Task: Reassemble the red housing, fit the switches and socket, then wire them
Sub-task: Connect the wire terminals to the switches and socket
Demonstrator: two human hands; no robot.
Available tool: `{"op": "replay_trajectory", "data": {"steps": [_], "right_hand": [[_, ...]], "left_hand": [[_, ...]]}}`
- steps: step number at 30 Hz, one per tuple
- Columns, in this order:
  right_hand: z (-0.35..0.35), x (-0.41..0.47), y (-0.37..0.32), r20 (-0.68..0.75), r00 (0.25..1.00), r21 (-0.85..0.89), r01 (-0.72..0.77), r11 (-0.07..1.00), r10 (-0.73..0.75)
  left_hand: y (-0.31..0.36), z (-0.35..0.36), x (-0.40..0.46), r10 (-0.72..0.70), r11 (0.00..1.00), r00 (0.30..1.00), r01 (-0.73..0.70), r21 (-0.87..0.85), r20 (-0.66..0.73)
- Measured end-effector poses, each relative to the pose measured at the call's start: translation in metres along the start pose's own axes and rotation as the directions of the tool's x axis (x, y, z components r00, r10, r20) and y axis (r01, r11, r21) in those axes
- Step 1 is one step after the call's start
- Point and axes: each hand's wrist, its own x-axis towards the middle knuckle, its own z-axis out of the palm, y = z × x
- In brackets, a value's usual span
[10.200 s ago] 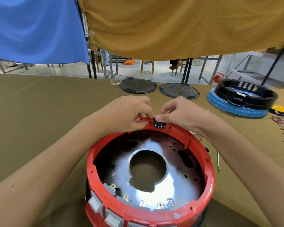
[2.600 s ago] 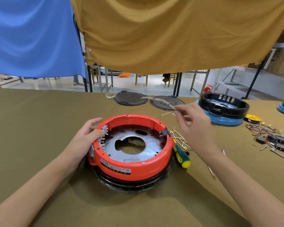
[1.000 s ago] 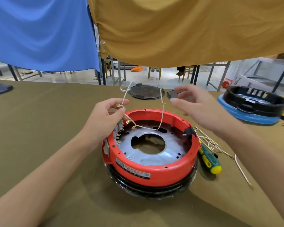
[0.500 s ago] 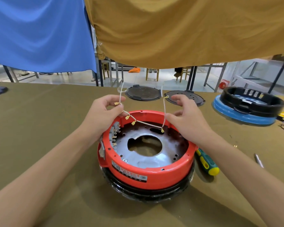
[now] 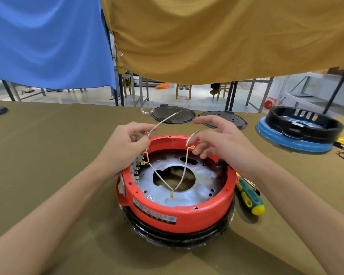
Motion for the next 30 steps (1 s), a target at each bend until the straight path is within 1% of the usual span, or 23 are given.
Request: {"op": "replay_trajectory", "data": {"steps": [1, 4, 6, 7, 9, 10, 11, 14, 18, 24, 30], "right_hand": [[-0.001, 0.000, -0.002, 0.009, 1.000, 0.053, -0.021, 0.998, 0.021], [-0.004, -0.002, -0.004, 0.014, 1.000, -0.040, -0.006, 0.999, 0.007], [-0.005, -0.003, -0.005, -0.017, 0.999, -0.103, 0.031, 0.994, -0.033], [-0.007, -0.003, -0.005, -0.060, 0.995, -0.172, 0.068, 0.983, -0.080], [-0.012, -0.001, -0.005, -0.140, 0.968, -0.388, 0.140, 0.911, -0.208], [-0.013, -0.001, -0.004, -0.156, 0.954, -0.461, 0.160, 0.873, -0.258], [-0.014, -0.001, -0.003, -0.162, 0.943, -0.491, 0.179, 0.852, -0.291], [-0.014, -0.001, -0.001, -0.186, 0.930, -0.469, 0.200, 0.860, -0.318], [-0.017, 0.001, 0.002, -0.183, 0.946, -0.415, 0.172, 0.893, -0.267], [-0.025, 0.004, 0.000, -0.065, 0.981, -0.468, 0.130, 0.874, -0.181], [-0.033, 0.003, -0.001, 0.008, 0.982, -0.532, 0.163, 0.831, -0.187]], "left_hand": [[0.001, 0.000, 0.000, 0.011, 1.000, 1.000, -0.011, 0.005, 0.000], [0.001, 0.000, -0.001, 0.034, 0.999, 0.999, -0.034, 0.000, -0.004], [0.000, 0.001, -0.002, 0.036, 0.999, 0.999, -0.036, 0.004, -0.010], [0.000, 0.000, -0.002, 0.034, 0.999, 0.999, -0.034, 0.004, -0.016], [-0.001, 0.000, -0.002, 0.024, 1.000, 0.999, -0.024, -0.002, -0.037], [-0.001, 0.000, -0.003, 0.017, 1.000, 0.998, -0.017, -0.008, -0.053], [0.000, 0.000, -0.003, 0.011, 1.000, 0.998, -0.012, -0.015, -0.067], [0.002, 0.003, -0.003, 0.010, 1.000, 0.996, -0.011, -0.016, -0.087], [0.002, 0.003, -0.004, 0.012, 1.000, 0.996, -0.013, -0.015, -0.084], [-0.001, 0.001, -0.003, 0.008, 1.000, 0.999, -0.008, -0.004, -0.035], [-0.002, 0.000, -0.002, 0.012, 0.999, 1.000, -0.012, -0.041, -0.007]]}}
